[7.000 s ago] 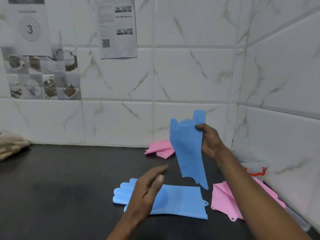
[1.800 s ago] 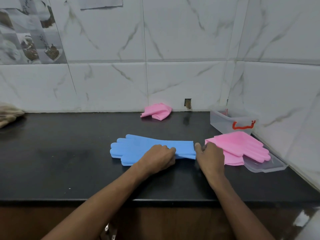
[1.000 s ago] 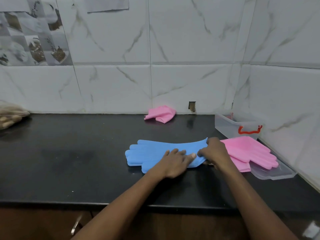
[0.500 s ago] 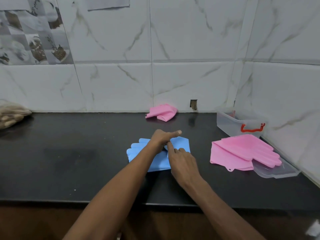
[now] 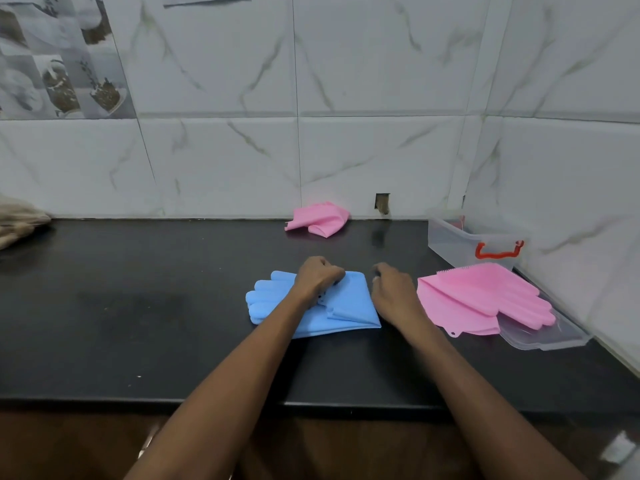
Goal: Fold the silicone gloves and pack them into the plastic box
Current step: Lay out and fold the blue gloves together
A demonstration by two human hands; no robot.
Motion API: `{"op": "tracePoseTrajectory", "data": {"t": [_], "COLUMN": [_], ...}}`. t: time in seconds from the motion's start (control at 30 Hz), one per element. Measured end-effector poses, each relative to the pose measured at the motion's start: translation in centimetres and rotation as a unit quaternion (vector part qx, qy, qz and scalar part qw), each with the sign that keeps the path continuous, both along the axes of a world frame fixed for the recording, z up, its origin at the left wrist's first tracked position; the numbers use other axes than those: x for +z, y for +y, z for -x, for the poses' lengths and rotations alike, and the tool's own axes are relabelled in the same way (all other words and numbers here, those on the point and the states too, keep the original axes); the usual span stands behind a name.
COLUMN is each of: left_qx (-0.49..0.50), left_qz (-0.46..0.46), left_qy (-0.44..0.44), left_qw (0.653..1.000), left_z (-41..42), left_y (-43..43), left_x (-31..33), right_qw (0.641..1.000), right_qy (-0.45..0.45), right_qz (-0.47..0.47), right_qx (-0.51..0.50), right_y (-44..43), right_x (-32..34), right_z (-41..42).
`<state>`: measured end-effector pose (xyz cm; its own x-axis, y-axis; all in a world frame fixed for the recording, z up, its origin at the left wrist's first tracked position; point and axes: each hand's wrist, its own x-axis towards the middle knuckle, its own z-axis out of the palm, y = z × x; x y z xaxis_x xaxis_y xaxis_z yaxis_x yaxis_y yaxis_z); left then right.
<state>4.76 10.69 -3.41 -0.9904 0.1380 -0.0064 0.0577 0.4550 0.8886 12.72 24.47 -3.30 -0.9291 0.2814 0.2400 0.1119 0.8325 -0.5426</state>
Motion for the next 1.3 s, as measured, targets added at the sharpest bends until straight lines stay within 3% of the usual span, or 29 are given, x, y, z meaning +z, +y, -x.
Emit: {"op": "tracePoseTrajectory", "data": {"t": [0.17,0.27,0.33,0.4,0.47,0.63,0.73,0.83,0.97,1.13,1.23,1.3], "left_qx": [-0.027,-0.031,-0.001,0.020,-0.043,-0.199,-0.219,-0.215,-0.196,-0.189,-0.175,-0.146], "left_qz": [0.050,0.058,0.123,0.246,0.293,0.439,0.472,0.443,0.311,0.223,0.140,0.066], "left_qy": [0.012,-0.020,0.058,0.201,0.270,0.200,0.174,0.170,0.166,0.158,0.088,-0.012], "left_qw": [0.998,0.998,0.991,0.948,0.916,0.853,0.836,0.853,0.915,0.943,0.970,0.987], "left_z": [-0.2,-0.3,0.1,-0.2,-0.8,-2.6,-3.1,-3.1,-2.9,-2.2,-1.5,-1.0], "left_y": [-0.1,-0.1,0.0,0.0,-0.4,-2.9,-3.6,-3.4,-3.8,-4.9,-5.6,-6.3], "left_x": [0.6,1.6,1.9,2.3,2.3,-1.0,-2.7,-2.9,-2.8,-2.2,-1.1,-0.3], "right_qw": [0.979,0.973,0.972,0.969,0.966,0.970,0.993,0.993,0.992,0.953,0.931,0.920], "right_qy": [-0.087,-0.112,-0.114,-0.121,-0.124,-0.122,-0.049,-0.029,-0.078,0.006,0.083,0.136], "right_qz": [-0.084,-0.122,-0.151,-0.169,-0.180,-0.163,-0.105,-0.073,0.062,0.298,0.346,0.352], "right_qx": [0.162,0.159,0.142,0.135,0.134,0.132,0.033,-0.090,-0.082,-0.061,-0.083,-0.102], "right_y": [-0.5,-0.7,-0.4,-0.2,-0.1,-0.3,-0.8,-1.2,-2.0,-5.2,-8.4,-10.0], "right_x": [-1.8,-2.7,-3.1,-3.3,-3.3,-3.1,-2.7,-1.8,-1.2,-0.8,-1.2,-1.3], "right_z": [0.4,0.5,0.5,0.4,0.5,0.2,-0.5,-1.4,-1.8,-2.2,-2.4,-2.6]}}
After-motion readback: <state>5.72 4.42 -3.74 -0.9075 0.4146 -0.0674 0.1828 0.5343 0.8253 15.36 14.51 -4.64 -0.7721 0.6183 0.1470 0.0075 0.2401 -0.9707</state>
